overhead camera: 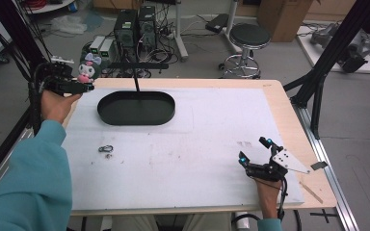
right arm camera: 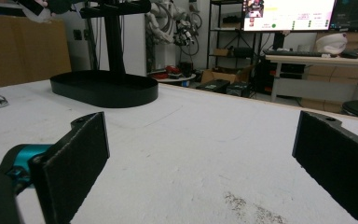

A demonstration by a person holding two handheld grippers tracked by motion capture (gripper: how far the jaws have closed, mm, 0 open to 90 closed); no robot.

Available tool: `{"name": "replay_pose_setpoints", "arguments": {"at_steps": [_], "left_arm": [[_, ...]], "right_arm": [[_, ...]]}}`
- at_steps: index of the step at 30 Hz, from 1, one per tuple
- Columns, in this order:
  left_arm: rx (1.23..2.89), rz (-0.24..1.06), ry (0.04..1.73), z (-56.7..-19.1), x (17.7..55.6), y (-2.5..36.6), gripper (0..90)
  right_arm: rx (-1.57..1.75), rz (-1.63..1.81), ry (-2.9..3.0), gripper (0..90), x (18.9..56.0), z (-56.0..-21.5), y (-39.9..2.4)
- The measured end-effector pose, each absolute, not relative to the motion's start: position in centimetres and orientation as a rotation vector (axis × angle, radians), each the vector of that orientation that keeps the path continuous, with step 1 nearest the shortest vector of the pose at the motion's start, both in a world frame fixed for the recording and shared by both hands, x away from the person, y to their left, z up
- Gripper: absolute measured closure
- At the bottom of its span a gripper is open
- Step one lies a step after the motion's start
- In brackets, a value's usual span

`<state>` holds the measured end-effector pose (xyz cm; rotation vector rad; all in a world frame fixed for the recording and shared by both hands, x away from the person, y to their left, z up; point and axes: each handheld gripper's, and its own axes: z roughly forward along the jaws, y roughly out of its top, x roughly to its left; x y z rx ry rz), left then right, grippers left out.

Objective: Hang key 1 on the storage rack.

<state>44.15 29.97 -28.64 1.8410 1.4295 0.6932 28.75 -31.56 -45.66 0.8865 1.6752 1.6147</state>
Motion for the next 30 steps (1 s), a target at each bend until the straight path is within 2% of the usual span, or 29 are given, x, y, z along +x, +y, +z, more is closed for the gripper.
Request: {"name": "replay_pose_setpoints", "arguments": {"at_steps": [24,30], "left_arm": [[1.844,0.628,1.429,-30.6,42.8,30.9,53.8],[1.913,0.635,1.44,-31.4,42.3,31.2,53.7]], "right_arm": [[0.884,1.615,1.672,2.9,28.8,-45.7,-31.5],[0.89,1.615,1.675,2.9,28.7,-45.7,-31.5]]}}
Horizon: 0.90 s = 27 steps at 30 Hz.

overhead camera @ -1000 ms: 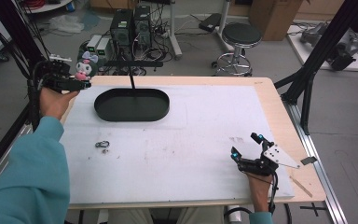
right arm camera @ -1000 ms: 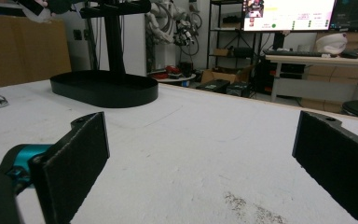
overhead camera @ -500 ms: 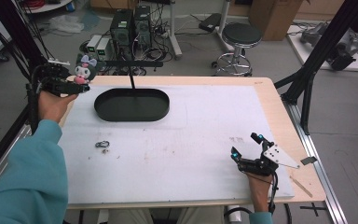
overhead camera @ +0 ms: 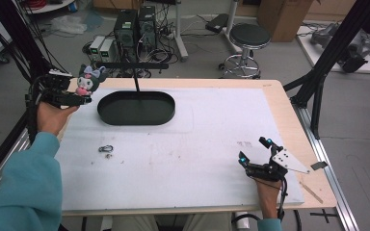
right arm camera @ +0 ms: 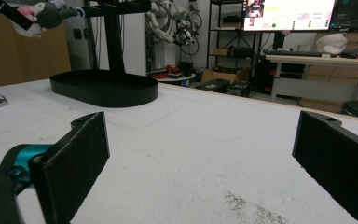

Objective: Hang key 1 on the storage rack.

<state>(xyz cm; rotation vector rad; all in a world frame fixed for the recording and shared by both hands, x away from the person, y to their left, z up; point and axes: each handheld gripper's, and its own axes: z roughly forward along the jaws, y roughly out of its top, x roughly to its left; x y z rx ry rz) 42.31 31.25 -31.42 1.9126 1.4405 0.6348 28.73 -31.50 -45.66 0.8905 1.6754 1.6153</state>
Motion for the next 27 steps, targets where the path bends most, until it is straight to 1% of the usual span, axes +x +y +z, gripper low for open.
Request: {"name": "replay_pose_setpoints", "arguments": {"at_steps": [17,21,25,27], "left_arm": [[1.884,0.616,1.472,-33.1,44.3,30.8,53.6],[1.877,0.594,1.477,-33.5,44.7,30.8,53.5],[1.872,0.59,1.471,-33.7,44.8,30.6,52.1],[1.881,0.611,1.464,-33.7,44.8,30.6,50.4]], "right_arm": [[0.882,1.61,1.675,2.9,28.8,-45.7,-31.5],[0.882,1.609,1.676,2.9,28.7,-45.7,-31.5],[0.885,1.612,1.675,2.9,28.7,-45.7,-31.5],[0.89,1.615,1.676,2.9,28.7,-45.7,-31.5]]}}
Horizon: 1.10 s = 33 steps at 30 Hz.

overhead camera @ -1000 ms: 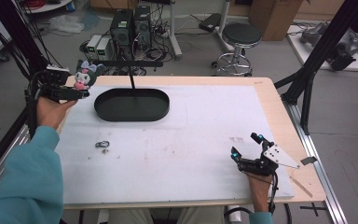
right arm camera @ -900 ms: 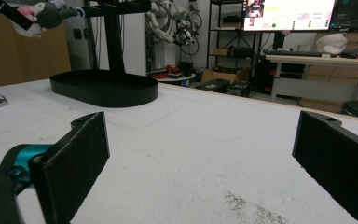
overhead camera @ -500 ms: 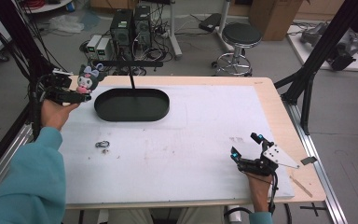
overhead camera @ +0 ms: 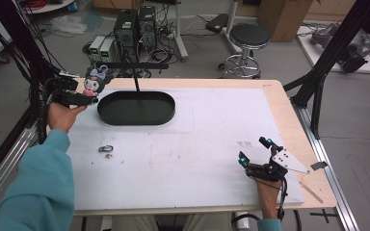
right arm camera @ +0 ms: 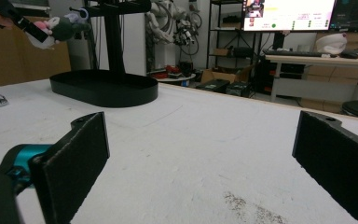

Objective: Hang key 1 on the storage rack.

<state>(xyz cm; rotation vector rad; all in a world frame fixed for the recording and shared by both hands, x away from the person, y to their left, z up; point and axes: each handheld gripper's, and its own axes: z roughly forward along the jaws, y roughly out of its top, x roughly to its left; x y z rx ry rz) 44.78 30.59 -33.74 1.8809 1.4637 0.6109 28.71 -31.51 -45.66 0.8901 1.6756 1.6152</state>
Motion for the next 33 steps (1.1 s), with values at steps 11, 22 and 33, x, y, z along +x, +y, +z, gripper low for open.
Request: {"name": "replay_pose_setpoints", "arguments": {"at_steps": [11,22,33], "left_arm": [[1.821,0.574,1.267,-33.8,44.1,31.2,28.7],[1.685,0.629,0.992,-33.4,41.4,31.3,1.7],[1.639,0.67,0.746,-33.1,36.5,29.1,1.7]], "right_arm": [[0.89,1.616,1.674,2.9,28.7,-45.7,-31.5],[0.882,1.615,1.671,2.9,28.7,-45.7,-31.5],[0.88,1.613,1.67,2.9,28.7,-45.7,-31.6]]}}
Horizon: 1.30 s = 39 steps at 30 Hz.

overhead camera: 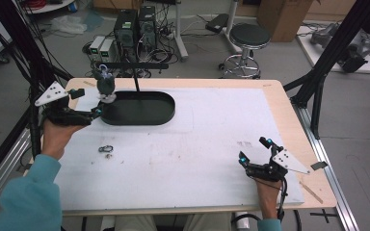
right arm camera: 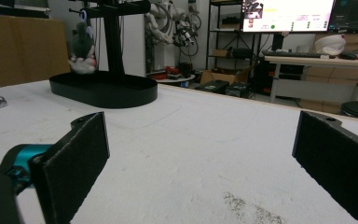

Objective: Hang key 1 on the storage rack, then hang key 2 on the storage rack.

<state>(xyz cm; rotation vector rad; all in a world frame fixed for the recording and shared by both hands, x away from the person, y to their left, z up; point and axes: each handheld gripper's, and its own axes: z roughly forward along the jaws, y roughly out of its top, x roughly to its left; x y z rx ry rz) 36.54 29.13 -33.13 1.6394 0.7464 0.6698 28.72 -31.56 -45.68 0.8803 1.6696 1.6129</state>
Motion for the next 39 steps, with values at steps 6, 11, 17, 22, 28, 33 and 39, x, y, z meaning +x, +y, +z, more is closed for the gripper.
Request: {"name": "replay_pose_setpoints", "arguments": {"at_steps": [6,11,17,22,28,33,39], "left_arm": [[1.579,0.664,0.684,-34.3,34.1,28.5,1.7],[1.582,0.681,0.647,-35.1,32.5,28.2,1.7],[1.564,0.669,0.62,-35.9,31.3,27.9,1.7],[1.561,0.652,0.609,-37.1,30.7,27.6,1.7],[1.565,0.639,0.623,-38.4,30.6,27.7,1.7],[1.549,0.645,0.63,-38.3,30.6,28.0,1.7],[1.565,0.642,0.633,-38.4,30.4,28.0,1.7]], "right_arm": [[0.886,1.618,1.67,2.9,28.7,-45.7,-31.6],[0.883,1.617,1.668,2.9,28.7,-45.7,-31.6],[0.881,1.613,1.669,2.9,28.7,-45.7,-31.6],[0.881,1.611,1.669,2.9,28.7,-45.7,-31.6],[0.882,1.614,1.67,2.9,28.7,-45.7,-31.6],[0.88,1.613,1.669,2.9,28.7,-45.7,-31.5],[0.881,1.611,1.669,2.9,28.7,-45.7,-31.5]]}}
